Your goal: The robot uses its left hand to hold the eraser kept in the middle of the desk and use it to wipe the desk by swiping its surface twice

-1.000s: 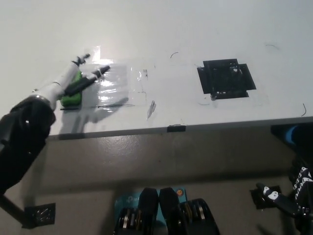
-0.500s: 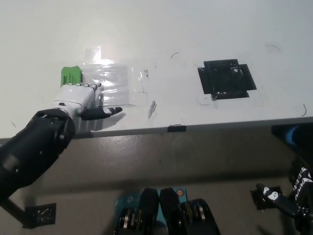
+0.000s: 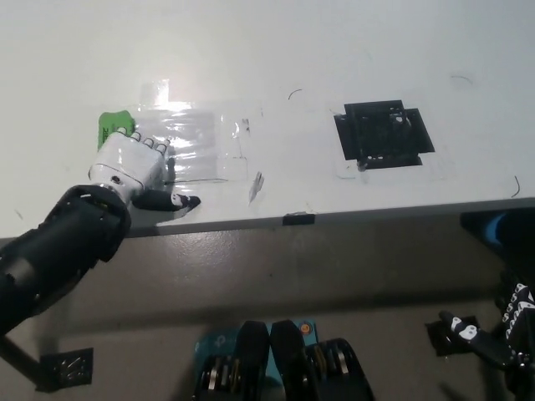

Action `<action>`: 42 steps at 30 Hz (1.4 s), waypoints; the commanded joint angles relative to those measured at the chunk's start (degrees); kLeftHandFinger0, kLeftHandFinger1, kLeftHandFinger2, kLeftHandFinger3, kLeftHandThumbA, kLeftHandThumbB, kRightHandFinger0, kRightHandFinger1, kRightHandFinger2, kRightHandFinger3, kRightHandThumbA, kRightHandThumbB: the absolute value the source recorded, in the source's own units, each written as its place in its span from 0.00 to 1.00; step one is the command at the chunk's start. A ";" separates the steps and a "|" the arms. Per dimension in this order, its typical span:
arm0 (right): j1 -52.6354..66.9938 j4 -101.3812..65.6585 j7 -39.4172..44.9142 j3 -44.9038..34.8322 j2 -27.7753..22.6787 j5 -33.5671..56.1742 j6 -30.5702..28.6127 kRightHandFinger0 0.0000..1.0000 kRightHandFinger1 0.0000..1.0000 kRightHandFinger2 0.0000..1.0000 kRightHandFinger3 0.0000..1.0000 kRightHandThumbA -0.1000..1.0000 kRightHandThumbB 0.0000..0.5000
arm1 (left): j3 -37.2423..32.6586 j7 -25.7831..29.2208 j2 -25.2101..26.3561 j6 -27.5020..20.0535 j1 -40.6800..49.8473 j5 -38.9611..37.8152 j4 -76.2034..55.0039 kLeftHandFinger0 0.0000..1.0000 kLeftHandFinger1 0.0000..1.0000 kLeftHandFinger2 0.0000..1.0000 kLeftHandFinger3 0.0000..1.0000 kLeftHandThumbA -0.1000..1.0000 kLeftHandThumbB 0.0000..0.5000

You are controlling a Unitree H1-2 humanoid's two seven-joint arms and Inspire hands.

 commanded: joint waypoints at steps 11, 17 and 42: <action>1.19 -3.43 -1.04 -1.88 0.37 0.80 -1.28 1.00 1.00 1.00 1.00 1.00 0.25 | 24.11 15.60 -5.31 -5.42 12.13 -1.87 -6.42 1.00 1.00 1.00 1.00 1.00 0.81; 1.18 -3.80 -1.01 -2.59 0.07 1.17 -1.42 1.00 1.00 1.00 1.00 1.00 0.21 | 28.70 20.53 -8.15 -7.35 15.62 -1.15 -2.84 1.00 1.00 1.00 1.00 1.00 0.77; 2.16 -4.22 -0.36 -3.40 0.11 1.55 -1.83 1.00 1.00 1.00 1.00 1.00 0.21 | 28.75 15.80 -5.92 -10.94 8.52 4.41 -2.19 1.00 1.00 1.00 1.00 1.00 0.89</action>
